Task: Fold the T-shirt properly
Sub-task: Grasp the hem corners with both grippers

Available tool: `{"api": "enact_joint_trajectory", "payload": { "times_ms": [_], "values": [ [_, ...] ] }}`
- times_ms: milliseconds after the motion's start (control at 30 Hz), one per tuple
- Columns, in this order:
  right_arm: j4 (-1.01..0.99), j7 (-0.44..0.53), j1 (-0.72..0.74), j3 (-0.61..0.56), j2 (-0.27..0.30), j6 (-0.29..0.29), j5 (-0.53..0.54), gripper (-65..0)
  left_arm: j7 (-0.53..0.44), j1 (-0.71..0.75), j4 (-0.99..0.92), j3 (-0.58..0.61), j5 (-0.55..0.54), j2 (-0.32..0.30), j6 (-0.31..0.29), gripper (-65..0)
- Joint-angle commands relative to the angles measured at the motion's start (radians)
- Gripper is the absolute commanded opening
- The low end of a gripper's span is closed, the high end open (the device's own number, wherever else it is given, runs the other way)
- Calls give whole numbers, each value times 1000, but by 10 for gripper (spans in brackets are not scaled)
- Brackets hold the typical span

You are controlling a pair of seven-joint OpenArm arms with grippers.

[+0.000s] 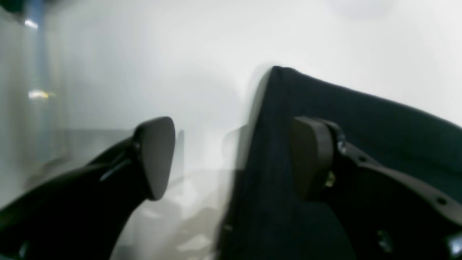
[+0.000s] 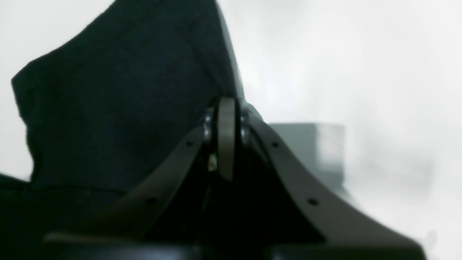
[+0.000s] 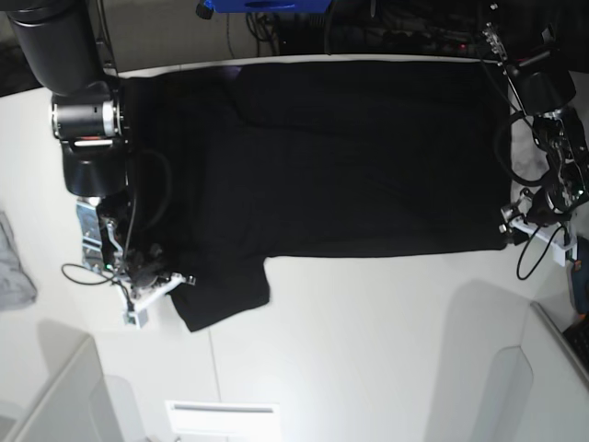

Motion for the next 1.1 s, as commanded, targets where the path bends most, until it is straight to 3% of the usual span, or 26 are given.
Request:
{"api": "enact_joint_trajectory", "payload": {
  "times_ms": [0,167,367,767,867,1067],
  "values": [
    [19,19,34,2,12,6,7,-650,-22,-42,-4,-4,-14,-25,-3,-186],
    [19,20,34,2,12,6,7,-650,-24,-100,-87,1,-12,-25,-3,-186],
    [19,20,34,2,12,6,7,-650,-123,-145,-200,183,-14,-33,-3,-188],
    [19,20,26,7,21,6,7,-650,-182,-143,-274,192,-12,-25,-3,-193],
    [19,20,25,8,20,6,7,-650,-182,-139,-275,192,-12,-25,-3,-267],
    [19,20,23,8,17,6,7,-650,-185,-133,-301,249,-12,-25,-3,-515]
  ]
}}
